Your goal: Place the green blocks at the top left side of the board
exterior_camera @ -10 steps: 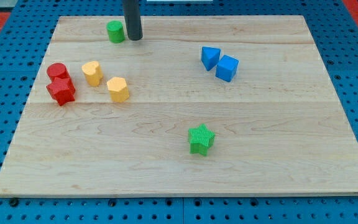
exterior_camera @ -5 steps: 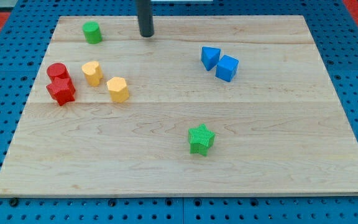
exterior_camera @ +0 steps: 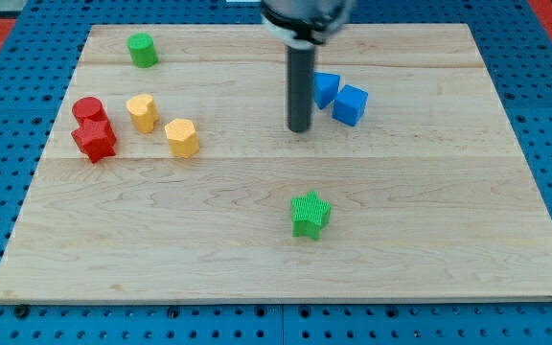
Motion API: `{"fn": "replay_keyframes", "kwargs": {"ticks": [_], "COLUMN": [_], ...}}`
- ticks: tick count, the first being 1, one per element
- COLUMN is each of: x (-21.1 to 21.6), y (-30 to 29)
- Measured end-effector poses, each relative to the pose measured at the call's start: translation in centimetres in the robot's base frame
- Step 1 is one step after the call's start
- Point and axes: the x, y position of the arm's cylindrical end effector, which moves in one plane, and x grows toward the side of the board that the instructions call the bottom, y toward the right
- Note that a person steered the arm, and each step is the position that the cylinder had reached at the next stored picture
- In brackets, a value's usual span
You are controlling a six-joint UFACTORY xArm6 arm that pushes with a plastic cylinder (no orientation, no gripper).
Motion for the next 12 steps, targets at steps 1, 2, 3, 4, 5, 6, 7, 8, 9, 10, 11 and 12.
{"fn": "replay_keyframes", "kwargs": {"ticks": [1,2,3,4,5,6,7,8,9,10,11,12], "x": [7.7,14.2,11.5,6.8,6.1,10.9,5.8,3.0,3.0,-1.3,-7.3,-7.9], "y": [3.4,2.9,-3.6,-3.7,-7.1,-7.2,-11.0,-10.4,-8.8,-10.4,-15.0,-13.4]}}
